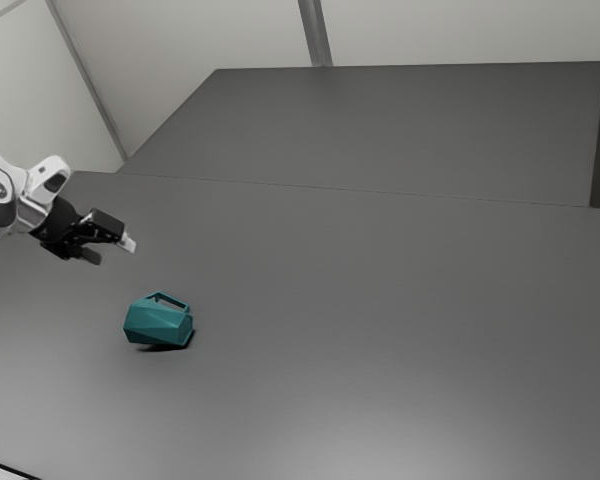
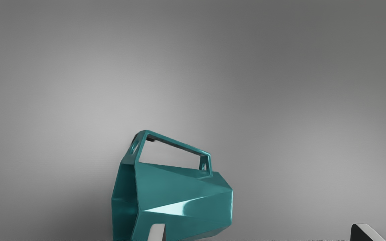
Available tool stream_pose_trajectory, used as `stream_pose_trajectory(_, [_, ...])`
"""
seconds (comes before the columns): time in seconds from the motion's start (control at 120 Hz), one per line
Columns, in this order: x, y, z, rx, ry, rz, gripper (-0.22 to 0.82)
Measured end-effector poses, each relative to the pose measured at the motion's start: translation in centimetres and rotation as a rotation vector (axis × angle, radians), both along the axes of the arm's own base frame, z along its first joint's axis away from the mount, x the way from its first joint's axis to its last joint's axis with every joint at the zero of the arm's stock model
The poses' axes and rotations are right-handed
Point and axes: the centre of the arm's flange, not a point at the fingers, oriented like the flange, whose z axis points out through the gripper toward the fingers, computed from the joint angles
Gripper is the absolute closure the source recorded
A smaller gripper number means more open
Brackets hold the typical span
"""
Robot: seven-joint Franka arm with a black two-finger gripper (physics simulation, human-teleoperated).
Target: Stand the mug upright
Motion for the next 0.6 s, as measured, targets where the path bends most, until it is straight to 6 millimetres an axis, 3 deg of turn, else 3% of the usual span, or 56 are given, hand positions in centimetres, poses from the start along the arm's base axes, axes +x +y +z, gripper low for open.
stream_pose_trajectory(0.133, [-1.5, 1.5, -3.1, 0.006, -0.004, -0.038, 0.00])
stream_pose_trajectory(0.333, [-0.7, 3.1, -7.2, 0.060, -0.013, -0.104, 0.00])
stream_pose_trajectory(0.5, [0.9, 1.9, -10.1, 0.068, -0.034, -0.150, 0.00])
stream_pose_trajectory(0.6, [0.4, 0.9, -11.4, 0.067, -0.045, -0.164, 0.00])
